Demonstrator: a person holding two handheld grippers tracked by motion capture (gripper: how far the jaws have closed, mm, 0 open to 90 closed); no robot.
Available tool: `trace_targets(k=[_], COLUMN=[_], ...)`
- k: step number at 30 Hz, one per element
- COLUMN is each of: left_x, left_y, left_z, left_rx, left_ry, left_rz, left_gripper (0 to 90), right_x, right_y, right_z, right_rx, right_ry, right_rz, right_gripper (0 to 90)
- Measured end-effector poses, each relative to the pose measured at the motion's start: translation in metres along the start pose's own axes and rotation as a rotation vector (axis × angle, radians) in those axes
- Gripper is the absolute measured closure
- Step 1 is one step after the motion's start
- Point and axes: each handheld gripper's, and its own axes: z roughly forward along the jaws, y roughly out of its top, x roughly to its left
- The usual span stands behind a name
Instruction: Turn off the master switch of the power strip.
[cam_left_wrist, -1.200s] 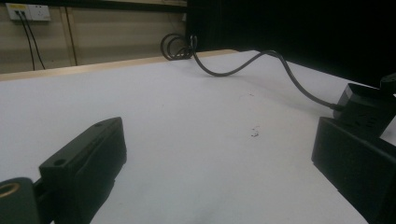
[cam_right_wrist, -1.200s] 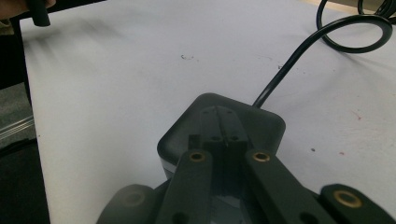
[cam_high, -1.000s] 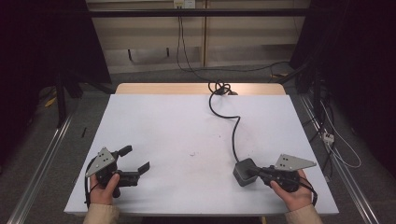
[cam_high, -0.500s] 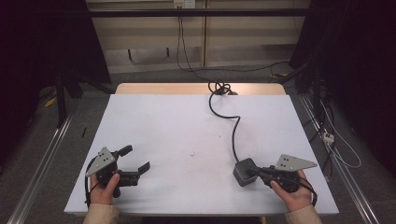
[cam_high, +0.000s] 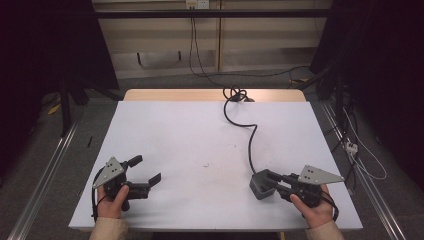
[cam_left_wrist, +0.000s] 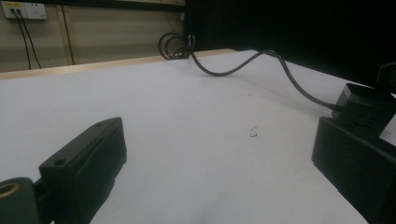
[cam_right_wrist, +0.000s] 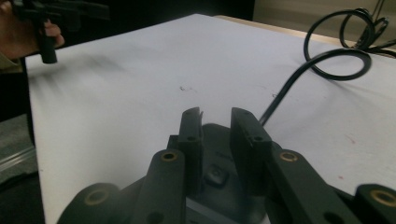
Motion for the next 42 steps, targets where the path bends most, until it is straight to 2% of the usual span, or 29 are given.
trace_targets(k=[1, 3, 5, 8, 10, 13, 16, 20, 25, 40, 42], left_x=[0.000, -0.001, -0.001, 0.000, 0.000, -0.001, -0.001, 0.000, 0.000, 0.000, 0.000], left_y=[0.000, 0.001, 0.001, 0.000, 0.000, 0.001, 0.000, 0.000, 0.001, 0.001, 0.001], left_z=[0.000, 0.001, 0.001, 0.000, 0.000, 0.001, 0.000, -0.001, -0.001, -0.001, -0.002], left_rx=[0.004, 0.001, 0.002, 0.007, 0.001, -0.002, 0.012, 0.000, -0.006, -0.006, -0.005], left_ry=[0.001, -0.003, -0.004, -0.002, 0.001, -0.003, -0.006, -0.004, -0.004, 0.003, 0.003], left_rz=[0.006, 0.004, 0.007, 0.009, 0.001, 0.000, 0.010, -0.002, 0.005, -0.002, 0.000], left_gripper=[2.9, 2.9, 2.9, 2.9, 2.9, 2.9, 2.9, 2.9, 2.9, 2.9, 2.9], right_x=[0.001, 0.002, 0.002, 0.001, 0.000, 0.002, 0.004, 0.003, 0.001, -0.015, -0.017], right_y=[0.001, 0.001, 0.002, 0.004, 0.004, 0.004, 0.005, 0.005, 0.003, -0.006, -0.008], right_z=[0.001, 0.003, 0.004, 0.006, 0.007, 0.010, 0.013, 0.015, 0.014, 0.003, 0.001], right_rx=[-0.007, -0.022, -0.044, -0.064, -0.069, -0.061, -0.062, -0.069, -0.085, -0.101, -0.105], right_ry=[-0.001, -0.022, -0.034, -0.064, -0.058, -0.080, -0.084, -0.094, -0.116, -0.167, -0.170], right_rz=[0.001, 0.008, 0.020, 0.038, 0.043, 0.029, 0.025, 0.034, 0.031, 0.067, 0.058], right_gripper=[70.9, 56.6, 52.3, 35.0, 34.6, 24.5, 21.0, 16.9, 13.6, 11.6, 11.3])
